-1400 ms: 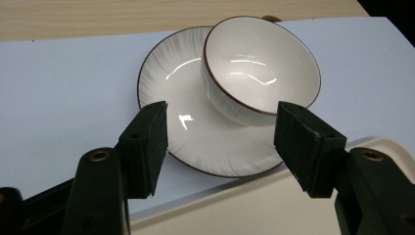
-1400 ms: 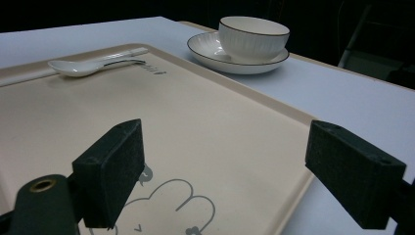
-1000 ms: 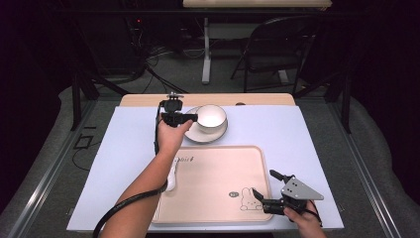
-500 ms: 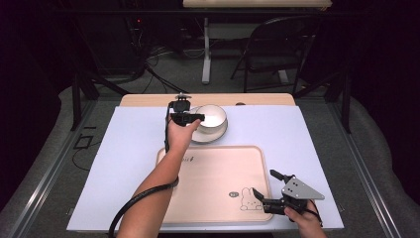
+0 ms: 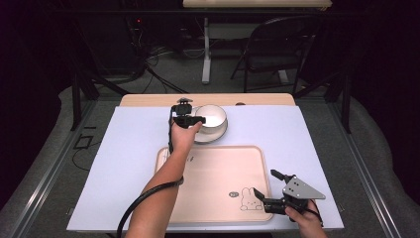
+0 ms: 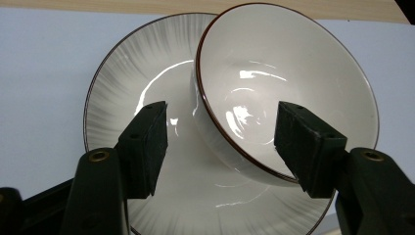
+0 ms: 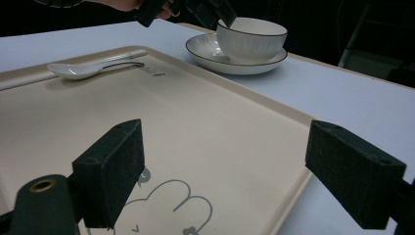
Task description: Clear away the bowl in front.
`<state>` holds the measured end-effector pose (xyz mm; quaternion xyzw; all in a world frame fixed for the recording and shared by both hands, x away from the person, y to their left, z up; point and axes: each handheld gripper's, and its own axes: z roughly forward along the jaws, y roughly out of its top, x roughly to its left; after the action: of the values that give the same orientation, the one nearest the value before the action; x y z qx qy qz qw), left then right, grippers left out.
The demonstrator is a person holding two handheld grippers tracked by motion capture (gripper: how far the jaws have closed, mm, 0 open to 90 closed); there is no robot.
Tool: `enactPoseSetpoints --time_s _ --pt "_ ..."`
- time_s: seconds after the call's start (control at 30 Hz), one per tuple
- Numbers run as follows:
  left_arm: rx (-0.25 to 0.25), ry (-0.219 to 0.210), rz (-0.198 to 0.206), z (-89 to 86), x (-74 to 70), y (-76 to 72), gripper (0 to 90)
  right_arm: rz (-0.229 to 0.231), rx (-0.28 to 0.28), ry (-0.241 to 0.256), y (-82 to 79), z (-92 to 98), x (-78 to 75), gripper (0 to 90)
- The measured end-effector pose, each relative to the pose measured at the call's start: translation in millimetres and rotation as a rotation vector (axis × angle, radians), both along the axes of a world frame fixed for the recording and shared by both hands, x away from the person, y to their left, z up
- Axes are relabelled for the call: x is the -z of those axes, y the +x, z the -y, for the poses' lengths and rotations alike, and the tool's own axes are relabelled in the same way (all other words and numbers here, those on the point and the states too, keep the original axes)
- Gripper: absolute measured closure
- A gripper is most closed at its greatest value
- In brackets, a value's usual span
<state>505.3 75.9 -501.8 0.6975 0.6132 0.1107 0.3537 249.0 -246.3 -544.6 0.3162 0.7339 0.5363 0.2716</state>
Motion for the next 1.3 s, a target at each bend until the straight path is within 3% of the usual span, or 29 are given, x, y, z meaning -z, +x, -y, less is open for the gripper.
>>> enactPoseSetpoints --time_s 0.47,0.7,0.77,0.9,1.23,1.3 --pt "0.002 0.005 -0.018 9.1 20.8 12.6 38.1 -0.006 0.007 0.002 -1.1 2.1 0.7 14.0" --pt "-0.006 0.023 -0.028 13.8 24.0 16.2 41.8 -0.007 0.009 0.008 -3.0 4.1 0.3 14.0" --pt "-0.011 0.025 -0.017 14.2 25.2 16.3 43.4 -0.005 0.01 0.005 -3.5 4.3 0.2 14.0" --pt "-0.015 -0.012 -0.012 13.8 27.2 16.7 50.2 -0.005 0.014 0.003 -4.9 4.2 0.4 14.0" --pt "-0.075 -0.007 -0.015 17.0 29.0 21.2 65.4 -0.005 0.014 0.0 -4.6 3.4 0.3 14.0" --pt "-0.087 -0.022 -0.018 16.6 29.2 21.8 67.2 -0.004 0.014 0.002 -4.3 3.8 0.2 14.0"
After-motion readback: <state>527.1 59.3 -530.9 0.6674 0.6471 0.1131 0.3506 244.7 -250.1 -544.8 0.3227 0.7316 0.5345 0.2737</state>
